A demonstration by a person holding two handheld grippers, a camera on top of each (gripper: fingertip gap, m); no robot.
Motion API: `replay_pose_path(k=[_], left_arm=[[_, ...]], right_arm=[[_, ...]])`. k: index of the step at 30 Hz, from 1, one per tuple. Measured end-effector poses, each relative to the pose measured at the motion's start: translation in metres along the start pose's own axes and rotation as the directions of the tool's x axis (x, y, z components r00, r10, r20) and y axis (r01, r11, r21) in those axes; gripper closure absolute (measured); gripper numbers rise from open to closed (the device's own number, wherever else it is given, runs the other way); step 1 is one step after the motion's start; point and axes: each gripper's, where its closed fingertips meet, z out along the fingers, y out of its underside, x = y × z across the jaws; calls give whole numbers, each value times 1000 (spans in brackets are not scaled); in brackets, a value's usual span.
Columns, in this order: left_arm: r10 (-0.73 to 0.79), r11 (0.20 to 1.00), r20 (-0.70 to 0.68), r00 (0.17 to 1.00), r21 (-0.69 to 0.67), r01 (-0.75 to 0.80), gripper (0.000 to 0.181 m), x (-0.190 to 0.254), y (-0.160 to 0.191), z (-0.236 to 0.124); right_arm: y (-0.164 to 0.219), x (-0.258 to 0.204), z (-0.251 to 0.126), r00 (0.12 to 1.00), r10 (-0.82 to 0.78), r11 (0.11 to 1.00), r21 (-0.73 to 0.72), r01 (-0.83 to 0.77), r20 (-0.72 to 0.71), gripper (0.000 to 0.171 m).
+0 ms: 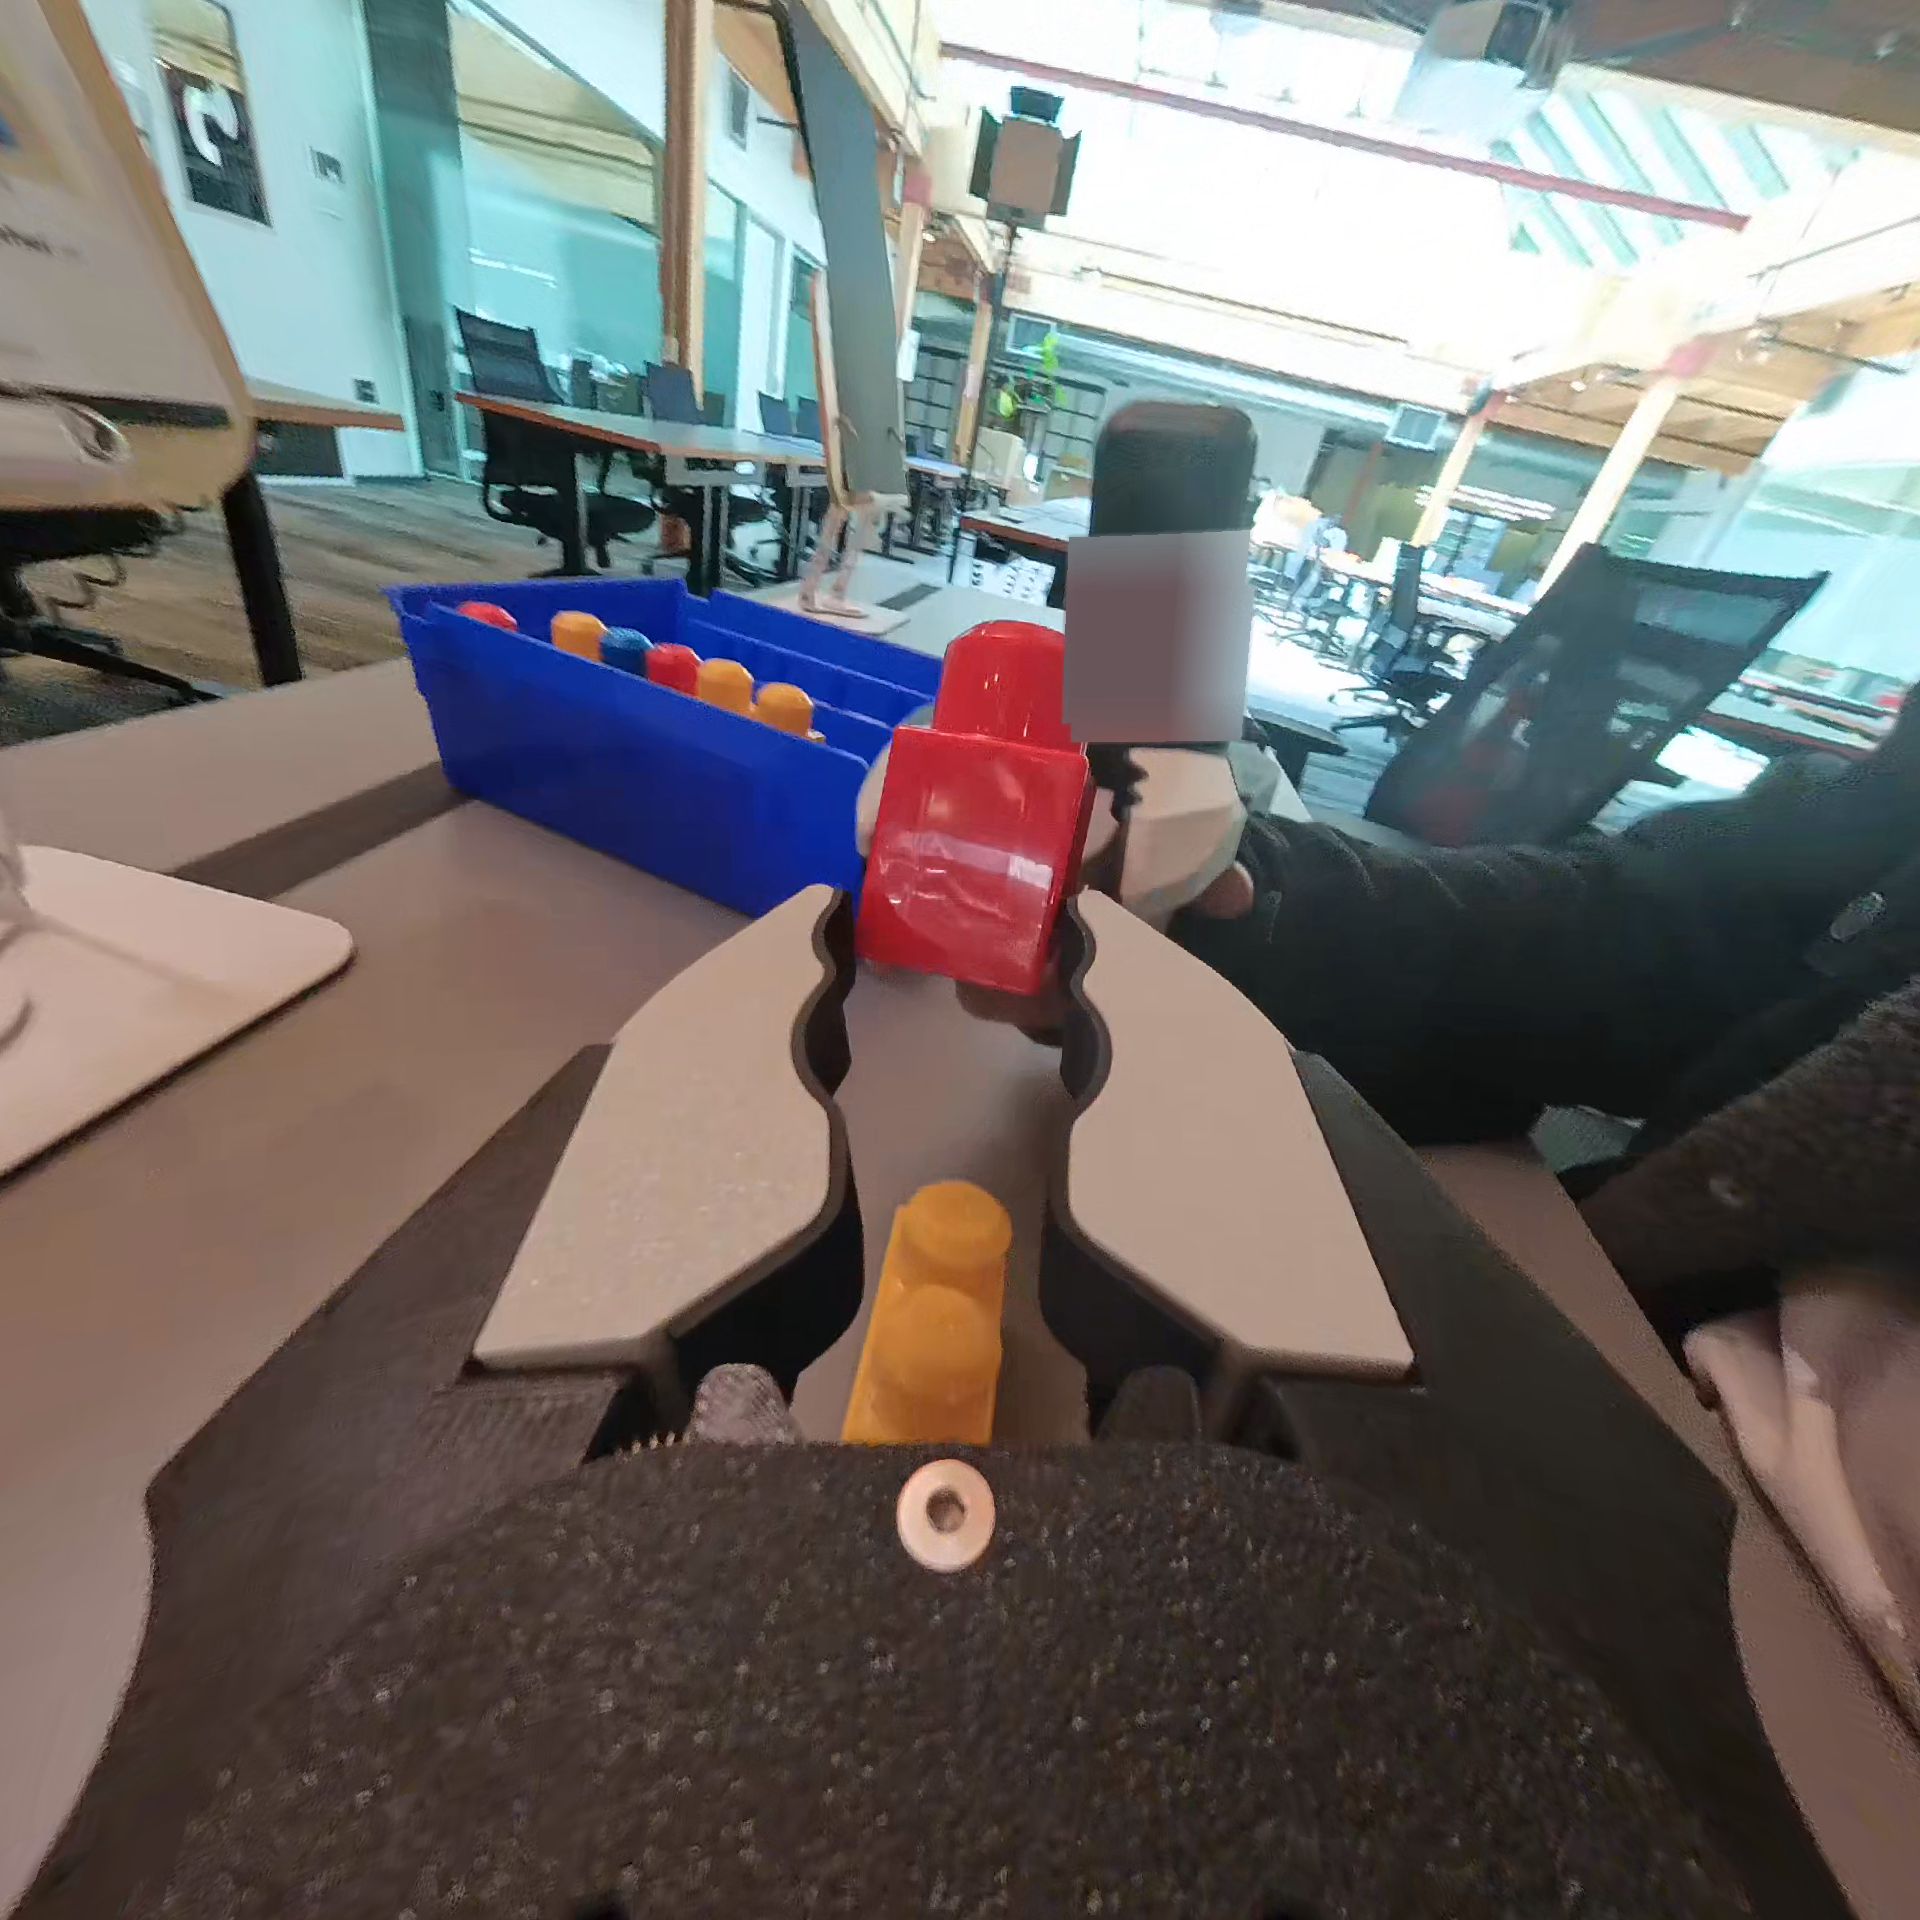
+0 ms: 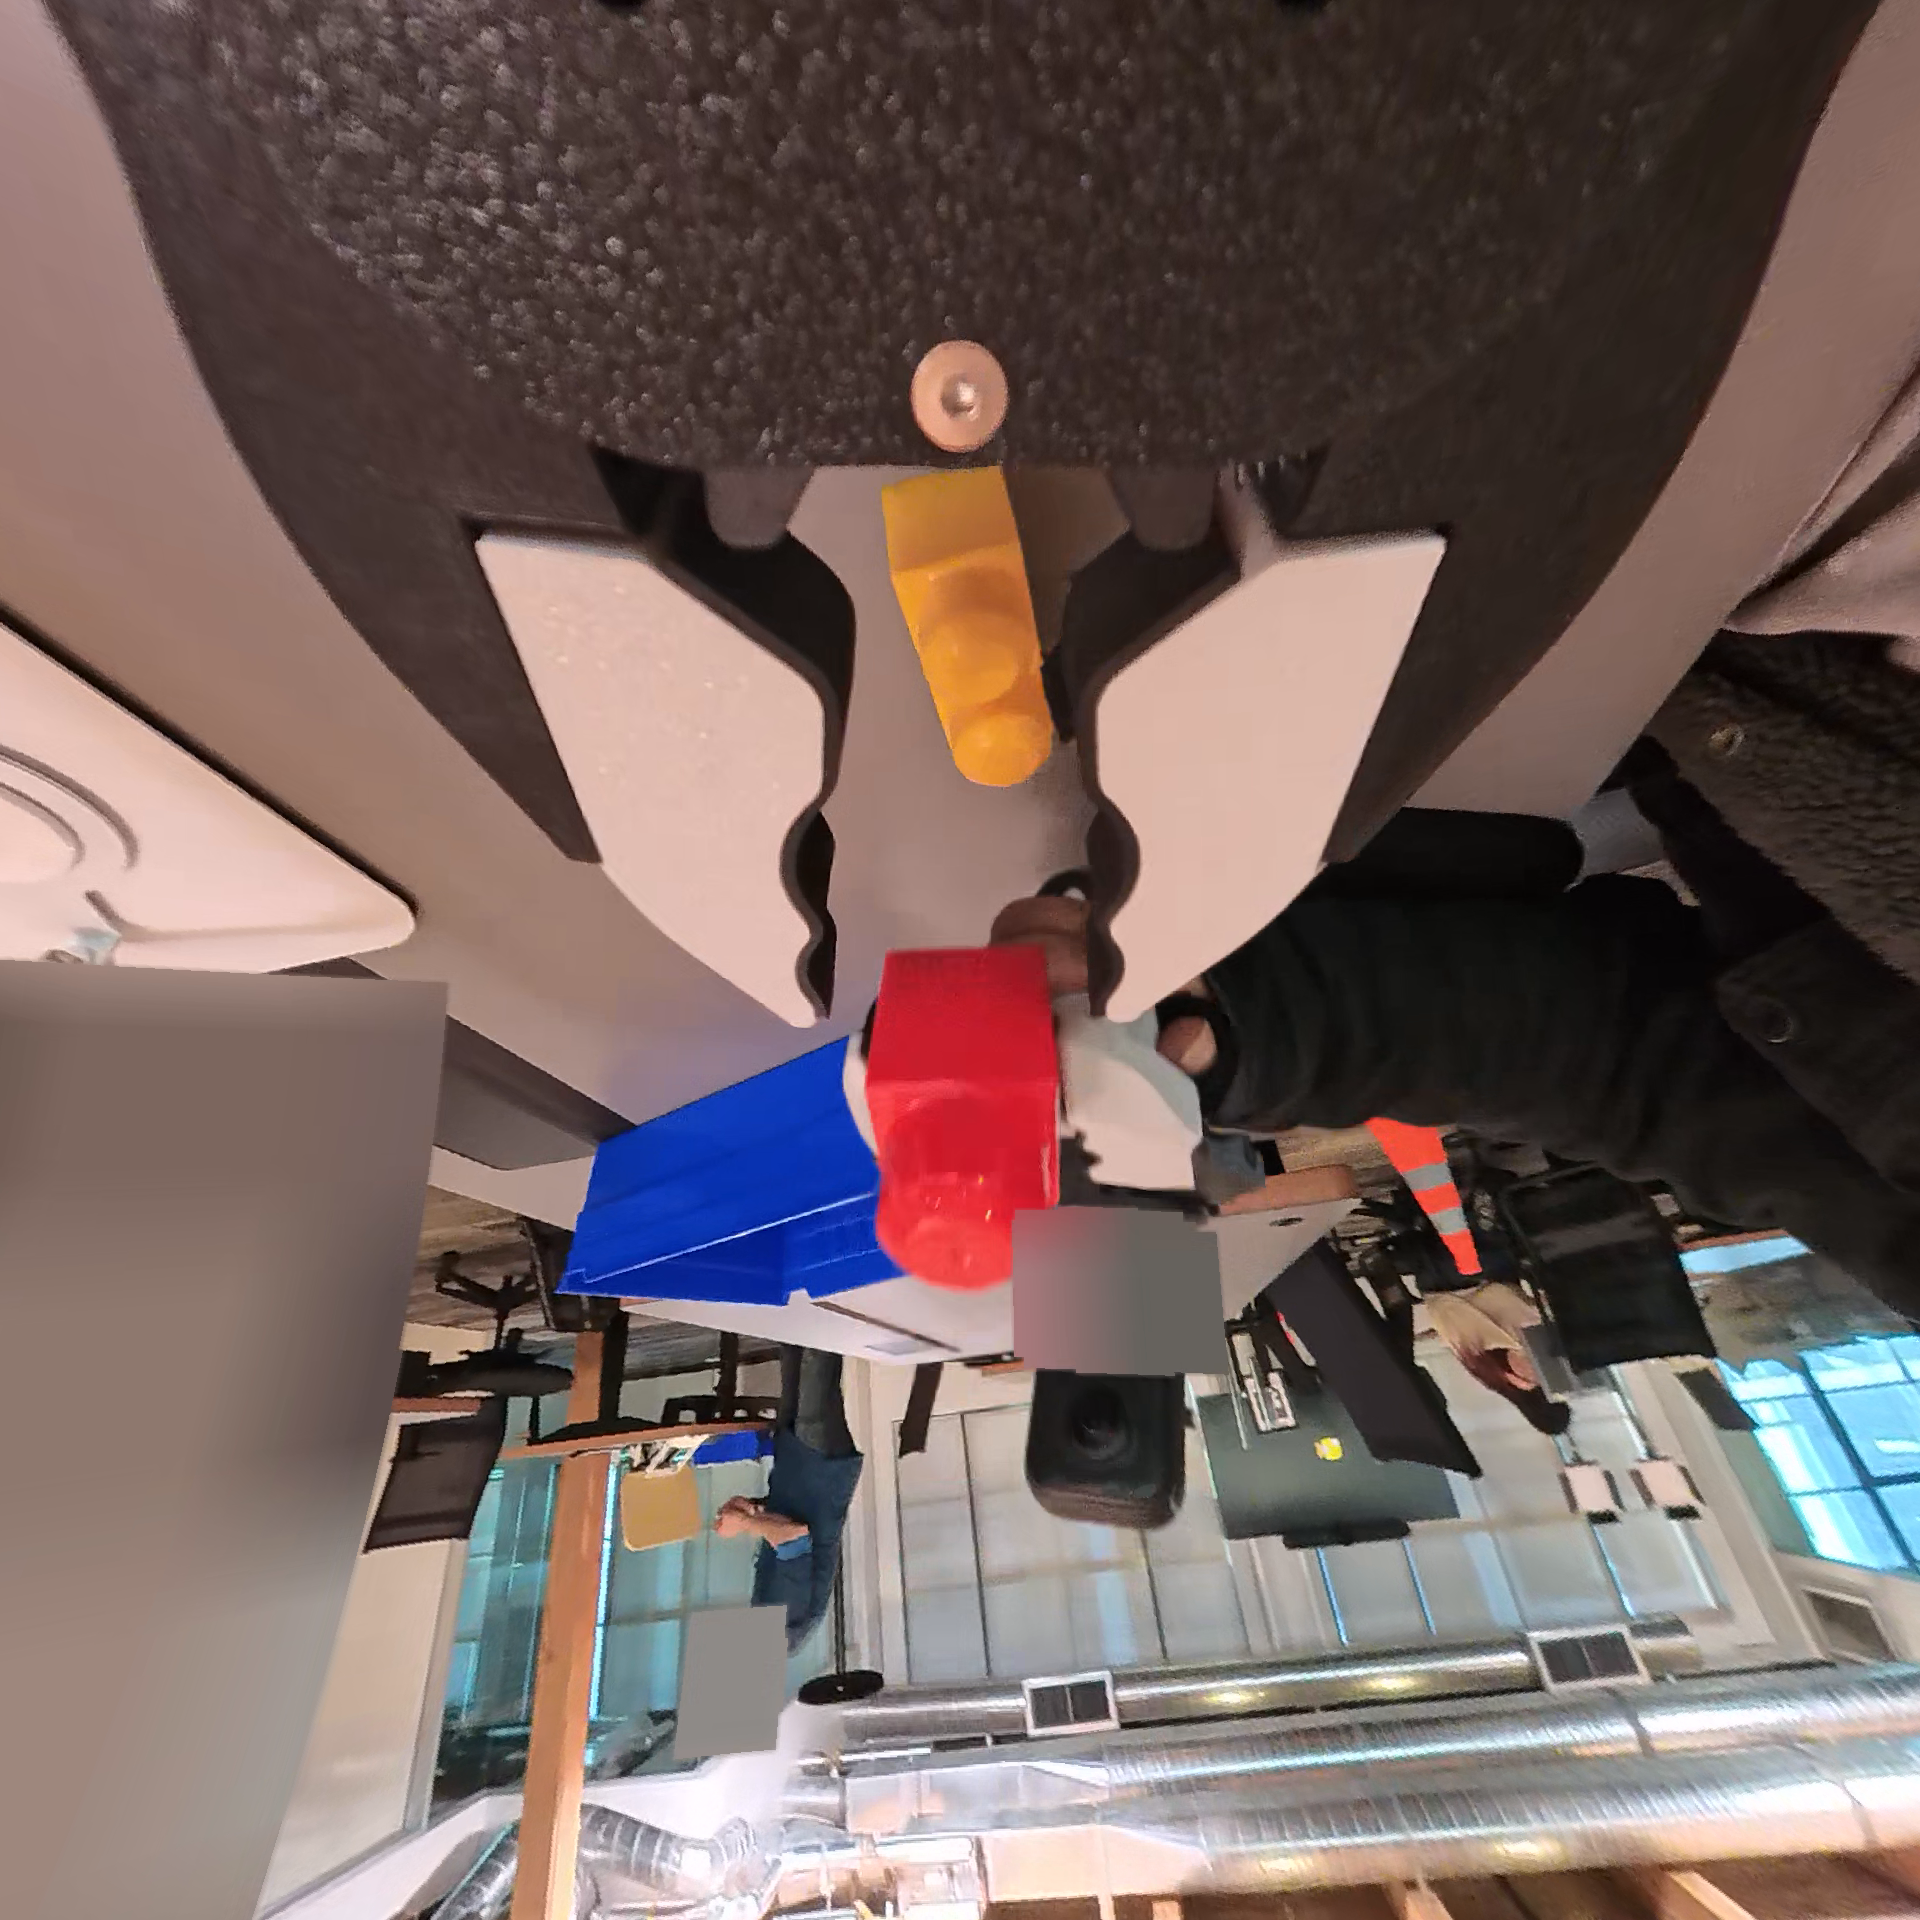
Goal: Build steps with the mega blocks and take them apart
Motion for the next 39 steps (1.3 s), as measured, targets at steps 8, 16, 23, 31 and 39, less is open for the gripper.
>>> replay_pose_path(k=[8,16,23,31,39], left_arm=[[68,982,-49,996,-174,-76,145,3,33,-2],[142,958,-59,988,-243,-152,136,4,42,-7],[157,943,-50,986,-289,-165,148,3,54,-3],[163,929,-50,985,-328,-170,148,2,63,-1],[183,904,-77,980,-378,-198,137,2,73,-4]], right_arm=[[14,-5,4,999,-13,997,-75,15,32,137],[44,-8,1,996,-54,962,-264,73,77,137],[58,-4,-2,996,-46,942,-327,69,77,137],[72,-4,-4,995,-26,922,-381,62,99,137],[75,-3,-3,994,-47,915,-394,80,94,135]])
